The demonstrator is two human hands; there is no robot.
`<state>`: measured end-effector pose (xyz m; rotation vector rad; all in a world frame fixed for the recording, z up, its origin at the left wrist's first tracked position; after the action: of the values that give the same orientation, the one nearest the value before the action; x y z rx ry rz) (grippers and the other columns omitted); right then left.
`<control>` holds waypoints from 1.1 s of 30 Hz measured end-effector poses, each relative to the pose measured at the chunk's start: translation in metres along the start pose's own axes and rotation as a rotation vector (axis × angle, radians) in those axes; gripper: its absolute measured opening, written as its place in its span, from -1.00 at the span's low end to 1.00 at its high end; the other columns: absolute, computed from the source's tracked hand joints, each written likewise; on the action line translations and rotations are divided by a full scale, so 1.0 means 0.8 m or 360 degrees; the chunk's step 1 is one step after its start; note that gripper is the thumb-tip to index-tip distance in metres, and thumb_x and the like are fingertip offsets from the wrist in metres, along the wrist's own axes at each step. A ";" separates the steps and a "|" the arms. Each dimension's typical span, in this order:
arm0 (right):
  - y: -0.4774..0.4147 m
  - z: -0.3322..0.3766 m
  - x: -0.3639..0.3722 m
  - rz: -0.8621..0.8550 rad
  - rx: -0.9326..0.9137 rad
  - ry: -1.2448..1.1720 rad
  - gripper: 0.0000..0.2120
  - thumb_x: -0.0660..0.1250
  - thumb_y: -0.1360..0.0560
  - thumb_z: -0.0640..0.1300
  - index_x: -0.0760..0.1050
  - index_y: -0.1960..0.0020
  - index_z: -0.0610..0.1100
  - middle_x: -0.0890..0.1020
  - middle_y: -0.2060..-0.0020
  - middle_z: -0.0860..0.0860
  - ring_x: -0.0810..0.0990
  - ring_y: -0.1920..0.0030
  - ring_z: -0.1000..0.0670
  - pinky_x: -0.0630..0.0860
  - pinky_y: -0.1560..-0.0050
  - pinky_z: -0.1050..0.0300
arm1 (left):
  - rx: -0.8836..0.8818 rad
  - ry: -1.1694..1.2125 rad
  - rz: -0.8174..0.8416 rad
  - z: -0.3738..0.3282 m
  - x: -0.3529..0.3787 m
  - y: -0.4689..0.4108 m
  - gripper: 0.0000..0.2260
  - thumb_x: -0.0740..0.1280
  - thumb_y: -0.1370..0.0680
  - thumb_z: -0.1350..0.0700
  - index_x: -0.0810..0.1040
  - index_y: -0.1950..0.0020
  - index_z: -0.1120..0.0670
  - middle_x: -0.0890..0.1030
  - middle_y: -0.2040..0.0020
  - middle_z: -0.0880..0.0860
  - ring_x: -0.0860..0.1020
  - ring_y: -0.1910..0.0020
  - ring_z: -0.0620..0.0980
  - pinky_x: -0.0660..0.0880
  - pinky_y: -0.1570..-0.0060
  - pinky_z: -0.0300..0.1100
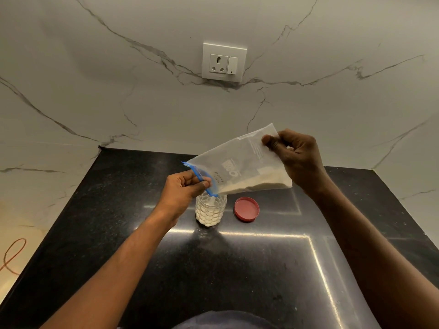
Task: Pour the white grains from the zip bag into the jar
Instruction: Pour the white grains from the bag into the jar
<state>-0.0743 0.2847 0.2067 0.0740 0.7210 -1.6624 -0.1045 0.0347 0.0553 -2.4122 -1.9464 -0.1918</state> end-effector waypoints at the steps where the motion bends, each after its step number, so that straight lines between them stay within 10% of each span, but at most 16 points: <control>1: 0.000 0.001 -0.001 -0.0018 -0.0013 0.0003 -0.83 0.41 -0.63 -0.12 0.63 0.14 -0.08 0.61 0.23 -0.06 0.59 0.24 0.01 0.54 0.30 0.19 | 0.0005 0.0009 0.0001 0.000 0.000 0.000 -0.82 0.47 -0.57 0.32 0.72 -0.11 0.11 0.80 -0.02 0.05 0.76 -0.05 -0.06 0.68 -0.02 -0.25; 8: -0.001 0.000 -0.003 -0.0023 -0.0011 0.0016 -0.82 0.40 -0.63 -0.13 0.62 0.14 -0.14 0.62 0.25 -0.02 0.60 0.29 0.10 0.54 0.32 0.26 | 0.0015 0.0006 0.0008 -0.002 -0.001 -0.001 -0.81 0.46 -0.57 0.30 0.71 -0.16 0.12 0.79 -0.04 0.04 0.76 -0.07 -0.05 0.66 0.01 -0.29; 14: 0.002 0.004 -0.007 -0.0058 -0.0064 0.0011 -0.63 0.39 -0.61 -0.04 0.63 0.06 -0.39 0.62 0.18 -0.38 0.56 0.28 -0.15 0.51 0.32 -0.03 | 0.0011 0.0016 0.0005 0.000 0.000 -0.001 -0.81 0.46 -0.57 0.32 0.72 -0.14 0.12 0.80 -0.02 0.04 0.76 -0.06 -0.05 0.65 0.04 -0.32; 33: 0.007 0.002 0.004 -0.0036 -0.0024 0.0066 -0.67 0.38 -0.63 -0.09 0.62 0.06 -0.39 0.62 0.18 -0.35 0.60 0.20 -0.30 0.56 0.27 -0.19 | -0.0056 -0.0003 -0.0054 0.004 -0.003 0.001 -0.82 0.45 -0.58 0.31 0.71 -0.15 0.15 0.80 -0.01 0.03 0.76 -0.05 -0.09 0.66 0.05 -0.31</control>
<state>-0.0696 0.2810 0.2040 0.0900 0.7681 -1.6811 -0.1038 0.0329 0.0516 -2.4030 -2.0023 -0.2266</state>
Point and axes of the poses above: each hand's wrist, its own y-axis away from the middle knuckle, its own x-axis out of the palm, z = x × y, the point moved 8 cm from there along -y, towards the middle knuckle
